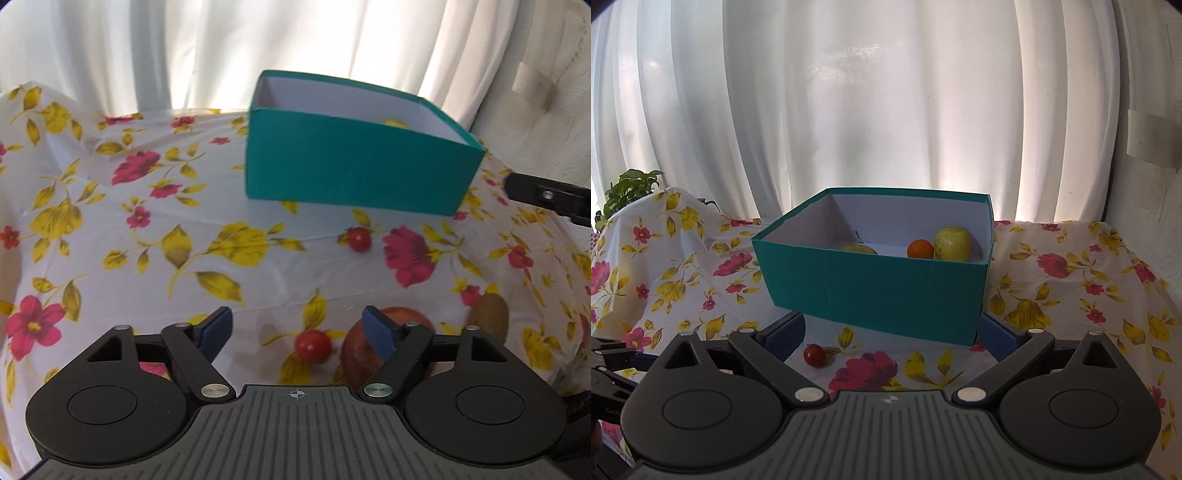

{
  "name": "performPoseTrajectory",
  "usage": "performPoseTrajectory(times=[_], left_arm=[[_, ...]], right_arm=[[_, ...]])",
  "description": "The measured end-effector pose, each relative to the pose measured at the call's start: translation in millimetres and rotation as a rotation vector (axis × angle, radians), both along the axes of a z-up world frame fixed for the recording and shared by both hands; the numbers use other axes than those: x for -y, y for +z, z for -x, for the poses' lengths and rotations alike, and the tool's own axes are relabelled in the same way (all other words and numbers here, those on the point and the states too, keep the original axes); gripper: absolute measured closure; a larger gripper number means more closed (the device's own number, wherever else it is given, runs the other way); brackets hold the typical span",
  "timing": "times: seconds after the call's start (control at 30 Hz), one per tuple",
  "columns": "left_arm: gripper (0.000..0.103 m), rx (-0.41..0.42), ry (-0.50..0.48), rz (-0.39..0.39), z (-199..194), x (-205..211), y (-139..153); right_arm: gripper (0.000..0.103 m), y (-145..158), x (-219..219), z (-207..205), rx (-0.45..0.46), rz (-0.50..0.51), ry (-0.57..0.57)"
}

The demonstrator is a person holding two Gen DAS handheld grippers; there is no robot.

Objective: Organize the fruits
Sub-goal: 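Grasp another cherry tomato beside the red apple with the left tool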

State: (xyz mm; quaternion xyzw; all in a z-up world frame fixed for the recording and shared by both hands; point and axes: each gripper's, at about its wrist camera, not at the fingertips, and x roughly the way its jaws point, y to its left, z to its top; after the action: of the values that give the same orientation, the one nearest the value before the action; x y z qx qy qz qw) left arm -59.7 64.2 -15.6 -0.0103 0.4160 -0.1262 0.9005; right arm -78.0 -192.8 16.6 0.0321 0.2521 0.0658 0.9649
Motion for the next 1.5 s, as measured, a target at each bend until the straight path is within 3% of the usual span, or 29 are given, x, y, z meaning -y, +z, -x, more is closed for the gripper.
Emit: performPoseTrajectory(times=[0.53, 0.87, 1.1, 1.43, 1.5], left_arm=[[0.035, 0.0, -0.121, -0.094, 7.1, 0.2, -25.5], [0.056, 0.003, -0.242, -0.093, -2.6, 3.2, -39.7], [0.06, 0.029, -0.322, -0.097, -8.3, 4.0, -42.9], [0.061, 0.038, -0.356, -0.09, -11.0, 2.6, -44.0], [0.065, 0.04, -0.365, -0.095, -10.4, 3.1, -43.8]], right_arm=[[0.003, -0.2, -0.2, 18.1, -0.003, -0.003, -0.06], [0.003, -10.3, -15.7, 35.8, -0.026, 0.003, -0.153], [0.003, -16.2, -32.4, 52.4, -0.071, -0.009, -0.229], [0.003, -17.8, -47.5, 63.6, -0.112, -0.006, -0.27], [0.003, -17.8, -48.6, 64.5, -0.117, -0.008, -0.275]])
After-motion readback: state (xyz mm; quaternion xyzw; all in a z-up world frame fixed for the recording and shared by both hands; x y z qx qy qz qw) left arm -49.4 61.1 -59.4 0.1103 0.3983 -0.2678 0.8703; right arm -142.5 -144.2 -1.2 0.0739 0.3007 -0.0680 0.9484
